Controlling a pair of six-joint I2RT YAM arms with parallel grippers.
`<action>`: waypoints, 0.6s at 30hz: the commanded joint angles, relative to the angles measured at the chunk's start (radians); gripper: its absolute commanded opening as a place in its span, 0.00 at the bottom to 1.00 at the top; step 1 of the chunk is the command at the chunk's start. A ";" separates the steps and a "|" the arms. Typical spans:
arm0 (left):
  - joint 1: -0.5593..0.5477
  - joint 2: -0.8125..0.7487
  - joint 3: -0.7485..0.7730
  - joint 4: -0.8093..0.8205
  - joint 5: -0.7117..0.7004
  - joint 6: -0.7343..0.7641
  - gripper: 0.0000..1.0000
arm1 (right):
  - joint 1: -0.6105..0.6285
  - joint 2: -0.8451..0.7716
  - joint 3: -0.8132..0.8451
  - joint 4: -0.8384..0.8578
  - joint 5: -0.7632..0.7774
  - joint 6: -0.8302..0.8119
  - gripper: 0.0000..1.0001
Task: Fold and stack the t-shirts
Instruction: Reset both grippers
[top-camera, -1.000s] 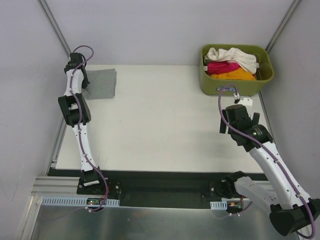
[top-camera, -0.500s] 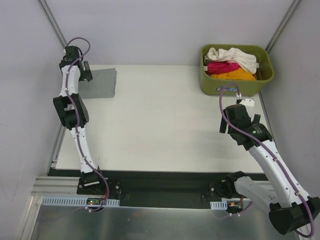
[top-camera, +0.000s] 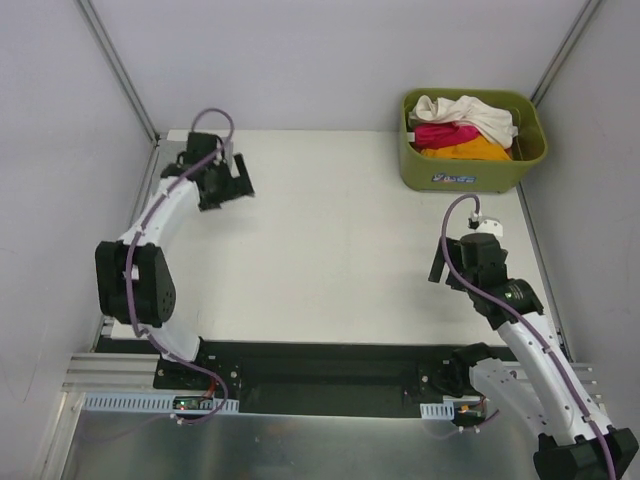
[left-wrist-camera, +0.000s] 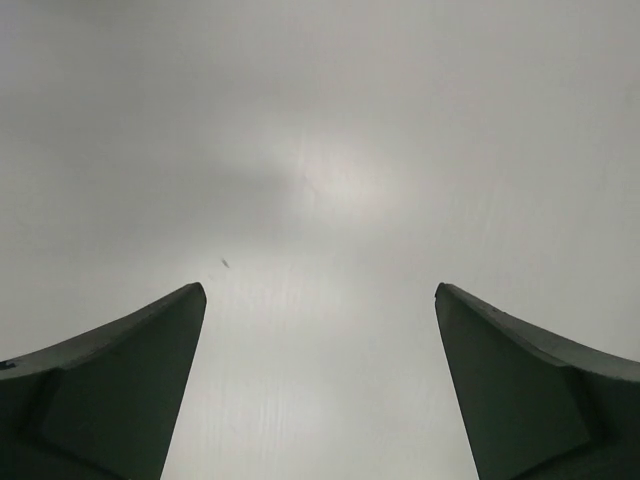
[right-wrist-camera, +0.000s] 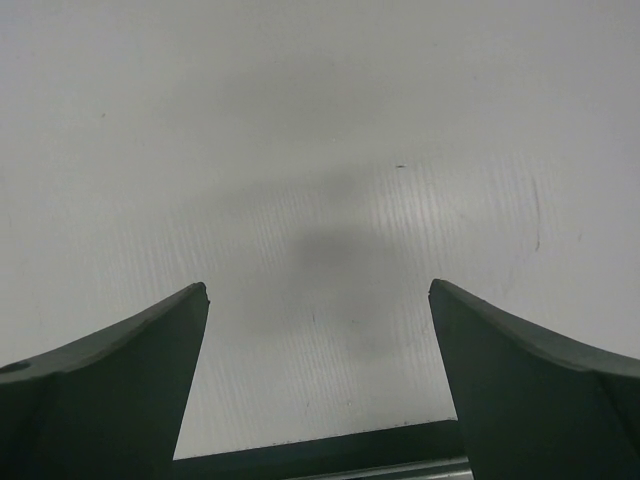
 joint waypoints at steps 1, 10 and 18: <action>-0.108 -0.270 -0.346 0.156 0.116 -0.152 0.99 | -0.012 -0.066 -0.079 0.142 -0.118 -0.048 0.97; -0.346 -0.780 -0.795 0.210 -0.003 -0.292 0.99 | -0.020 -0.106 -0.180 0.318 -0.074 0.019 0.97; -0.346 -0.940 -0.856 0.213 -0.095 -0.266 0.99 | -0.020 -0.160 -0.214 0.420 -0.071 0.016 0.97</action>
